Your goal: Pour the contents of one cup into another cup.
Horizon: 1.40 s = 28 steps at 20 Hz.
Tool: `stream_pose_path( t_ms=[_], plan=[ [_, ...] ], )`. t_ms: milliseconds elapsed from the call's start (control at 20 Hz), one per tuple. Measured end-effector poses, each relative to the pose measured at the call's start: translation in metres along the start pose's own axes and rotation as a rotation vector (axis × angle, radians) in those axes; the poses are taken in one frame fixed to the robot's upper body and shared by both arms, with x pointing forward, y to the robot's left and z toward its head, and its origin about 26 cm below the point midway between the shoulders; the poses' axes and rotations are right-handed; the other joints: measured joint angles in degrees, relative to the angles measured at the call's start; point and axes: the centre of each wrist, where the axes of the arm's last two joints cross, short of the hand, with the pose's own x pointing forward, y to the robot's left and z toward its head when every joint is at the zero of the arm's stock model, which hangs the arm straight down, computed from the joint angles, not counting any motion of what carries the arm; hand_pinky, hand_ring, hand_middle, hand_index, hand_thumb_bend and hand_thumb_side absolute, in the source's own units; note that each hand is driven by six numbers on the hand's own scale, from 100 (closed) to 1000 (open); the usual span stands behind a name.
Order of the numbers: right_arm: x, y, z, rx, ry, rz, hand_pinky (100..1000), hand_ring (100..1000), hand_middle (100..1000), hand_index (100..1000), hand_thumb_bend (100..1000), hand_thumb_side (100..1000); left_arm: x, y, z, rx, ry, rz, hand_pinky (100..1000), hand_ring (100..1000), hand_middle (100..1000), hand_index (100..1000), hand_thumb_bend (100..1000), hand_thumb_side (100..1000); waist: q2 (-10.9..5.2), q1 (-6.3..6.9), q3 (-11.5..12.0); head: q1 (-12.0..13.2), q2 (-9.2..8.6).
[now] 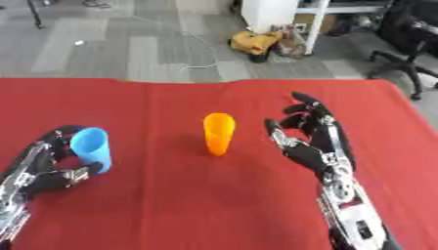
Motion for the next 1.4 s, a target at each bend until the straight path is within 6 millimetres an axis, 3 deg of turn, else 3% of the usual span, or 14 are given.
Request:
stream_pose_path(
  t_ms=[1400],
  plan=[
    [0.0007, -0.0043, -0.0004, -0.040, -0.011, 0.000, 612, 534, 569, 822, 443, 100, -0.0037, 0.0096, -0.0068, -0.049, 0.015, -0.037, 649, 748, 774, 818, 557, 100, 0.73, -0.41, -2.23, 0.63, -0.07]
  ],
)
